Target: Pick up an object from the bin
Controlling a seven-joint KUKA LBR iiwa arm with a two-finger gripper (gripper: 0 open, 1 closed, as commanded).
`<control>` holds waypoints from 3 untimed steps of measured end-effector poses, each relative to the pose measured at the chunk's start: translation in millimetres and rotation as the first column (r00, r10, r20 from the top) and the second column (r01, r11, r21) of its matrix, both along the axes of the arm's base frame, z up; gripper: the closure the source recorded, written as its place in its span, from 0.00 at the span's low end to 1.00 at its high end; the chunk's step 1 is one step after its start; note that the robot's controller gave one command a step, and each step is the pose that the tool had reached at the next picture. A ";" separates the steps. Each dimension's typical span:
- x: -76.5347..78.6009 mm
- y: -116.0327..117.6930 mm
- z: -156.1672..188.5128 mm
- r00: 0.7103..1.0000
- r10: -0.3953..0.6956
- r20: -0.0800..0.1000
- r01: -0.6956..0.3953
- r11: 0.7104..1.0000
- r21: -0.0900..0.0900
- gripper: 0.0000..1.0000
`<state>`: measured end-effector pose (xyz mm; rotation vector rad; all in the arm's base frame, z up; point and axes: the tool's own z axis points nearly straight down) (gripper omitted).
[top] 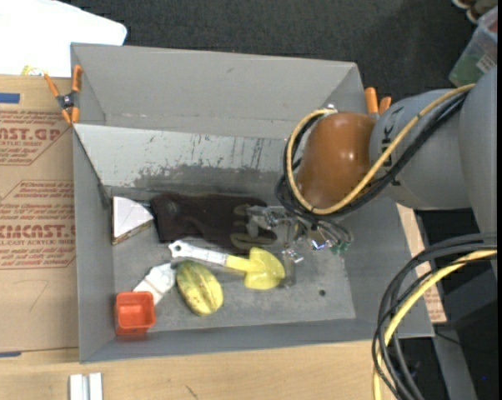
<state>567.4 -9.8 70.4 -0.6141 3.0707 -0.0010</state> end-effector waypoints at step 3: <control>-2.3 101.5 1.5 0.862 0.508 0.001 -0.508 0.862 -0.005 0.00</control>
Offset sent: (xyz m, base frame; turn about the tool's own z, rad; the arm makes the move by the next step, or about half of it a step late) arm 0.0267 0.0707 0.0090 -0.0455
